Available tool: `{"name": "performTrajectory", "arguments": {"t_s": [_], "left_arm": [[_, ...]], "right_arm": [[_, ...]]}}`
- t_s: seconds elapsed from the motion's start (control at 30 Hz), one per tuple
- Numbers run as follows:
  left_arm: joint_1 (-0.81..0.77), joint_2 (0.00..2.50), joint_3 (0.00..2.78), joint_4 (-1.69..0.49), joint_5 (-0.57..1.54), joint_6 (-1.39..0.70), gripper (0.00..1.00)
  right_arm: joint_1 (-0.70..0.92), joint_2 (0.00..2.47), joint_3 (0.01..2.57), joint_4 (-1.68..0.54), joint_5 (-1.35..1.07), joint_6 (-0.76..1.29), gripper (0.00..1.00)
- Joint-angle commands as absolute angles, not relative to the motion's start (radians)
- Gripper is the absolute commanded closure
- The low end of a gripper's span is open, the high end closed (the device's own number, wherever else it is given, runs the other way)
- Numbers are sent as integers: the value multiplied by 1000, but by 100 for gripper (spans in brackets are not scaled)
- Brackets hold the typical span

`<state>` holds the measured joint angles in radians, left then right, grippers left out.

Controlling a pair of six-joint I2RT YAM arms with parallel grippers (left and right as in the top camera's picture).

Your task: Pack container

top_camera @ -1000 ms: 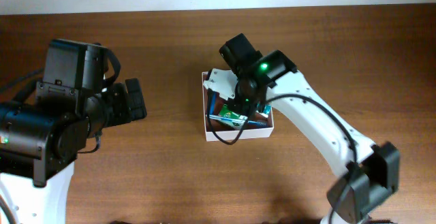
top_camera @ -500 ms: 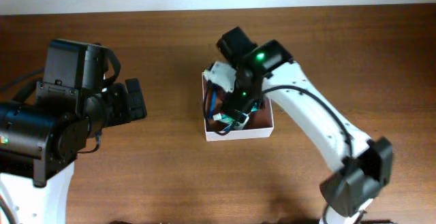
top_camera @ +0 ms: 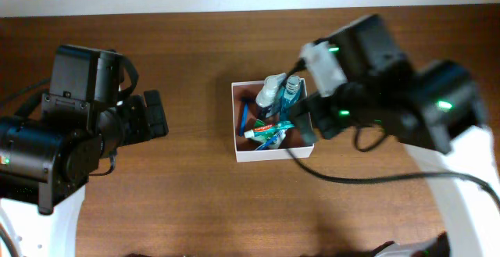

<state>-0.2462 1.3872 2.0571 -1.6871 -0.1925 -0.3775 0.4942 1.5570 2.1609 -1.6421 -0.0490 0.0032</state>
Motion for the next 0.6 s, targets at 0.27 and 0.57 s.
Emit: {"name": "performTrajectory", "arguments": {"t_s": [0.27, 0.57], "left_arm": [[-243, 1379, 2062, -1687, -207, -365, 1], [-243, 1379, 2062, -1687, -207, -365, 1]], "right_arm": [[218, 937, 2015, -1509, 24, 31, 1], [80, 321, 992, -1056, 9, 35, 1]]}}
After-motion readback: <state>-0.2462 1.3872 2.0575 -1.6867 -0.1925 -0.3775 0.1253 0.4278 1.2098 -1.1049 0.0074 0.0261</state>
